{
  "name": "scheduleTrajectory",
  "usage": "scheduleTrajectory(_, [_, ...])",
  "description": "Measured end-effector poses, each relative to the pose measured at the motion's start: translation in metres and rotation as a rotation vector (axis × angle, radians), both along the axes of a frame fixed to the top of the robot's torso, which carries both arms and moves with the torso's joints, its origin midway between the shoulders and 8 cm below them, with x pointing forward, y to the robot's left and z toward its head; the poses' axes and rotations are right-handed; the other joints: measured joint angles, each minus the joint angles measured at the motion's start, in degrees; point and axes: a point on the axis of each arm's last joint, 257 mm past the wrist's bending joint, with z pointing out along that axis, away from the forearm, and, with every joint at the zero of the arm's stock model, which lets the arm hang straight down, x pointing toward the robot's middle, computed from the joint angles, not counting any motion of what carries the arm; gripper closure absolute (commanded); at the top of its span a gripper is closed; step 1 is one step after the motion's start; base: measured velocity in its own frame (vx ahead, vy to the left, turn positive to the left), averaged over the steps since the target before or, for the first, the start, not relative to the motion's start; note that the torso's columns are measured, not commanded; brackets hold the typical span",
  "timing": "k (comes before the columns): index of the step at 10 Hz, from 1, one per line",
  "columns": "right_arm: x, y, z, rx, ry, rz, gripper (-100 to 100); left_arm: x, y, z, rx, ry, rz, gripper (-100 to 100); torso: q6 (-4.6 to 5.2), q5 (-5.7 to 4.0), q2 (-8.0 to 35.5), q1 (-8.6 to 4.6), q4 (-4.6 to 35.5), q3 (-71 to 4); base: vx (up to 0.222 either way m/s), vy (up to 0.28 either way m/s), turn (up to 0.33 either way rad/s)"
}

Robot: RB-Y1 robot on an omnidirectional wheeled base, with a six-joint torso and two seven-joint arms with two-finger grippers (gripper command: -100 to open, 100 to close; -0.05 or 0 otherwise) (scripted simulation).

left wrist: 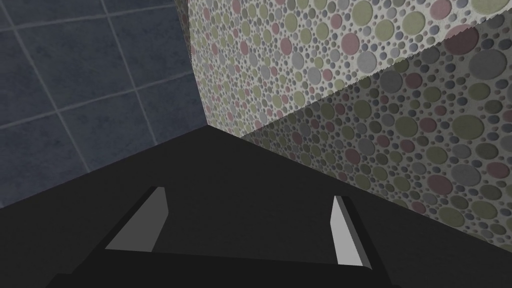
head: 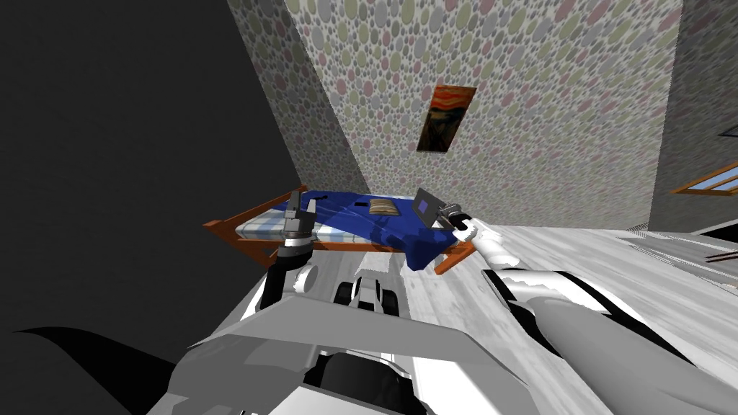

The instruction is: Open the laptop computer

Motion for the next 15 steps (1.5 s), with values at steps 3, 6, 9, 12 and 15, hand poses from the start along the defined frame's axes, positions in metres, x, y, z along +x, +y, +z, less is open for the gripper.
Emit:
scheduleTrajectory(3, [-0.013, -0.02, 0.0, 0.001, -0.004, -0.025, 100, 0.0, 0.0, 0.0, 0.0, 0.0, 0.0, 0, 0.06, -0.01, 0.0, -0.14, 0.1, 0.0, 0.002, 0.009, 0.114])
scheduleTrajectory(6, [-0.029, -0.033, -0.005, 0.021, -0.004, -0.044, 100, 0.0, 0.0, 0.0, 0.0, 0.0, 0.0, 0, 0.27, -0.26, 0.1, -0.25, -0.2, 0.0, 0.007, 0.002, 0.075])
scheduleTrajectory(9, [-0.048, -0.058, -0.005, 0.036, -0.015, -0.084, 100, 0.0, 0.0, 0.0, 0.0, 0.0, 0.0, 0, 0.2, -0.21, 0.0, -0.18, -0.2, 0.0, 0.005, 0.0, 0.034])
scheduleTrajectory(12, [-0.055, -0.063, -0.017, 0.043, 0.002, -0.096, 100, 0.0, 0.0, 0.0, 0.0, 0.0, 0.0, 0, 0.18, -0.44, -0.2, -0.55, -0.4, -0.2, -0.006, 0.009, 0.077])
scheduleTrajectory(15, [-0.08, -0.087, -0.019, 0.045, 0.0, -0.132, 100, 0.0, 0.0, 0.0, 0.0, 0.0, 0.0, 0, 0.27, -0.42, -0.3, -0.51, -0.4, -0.2, 0.006, 0.001, 0.044])
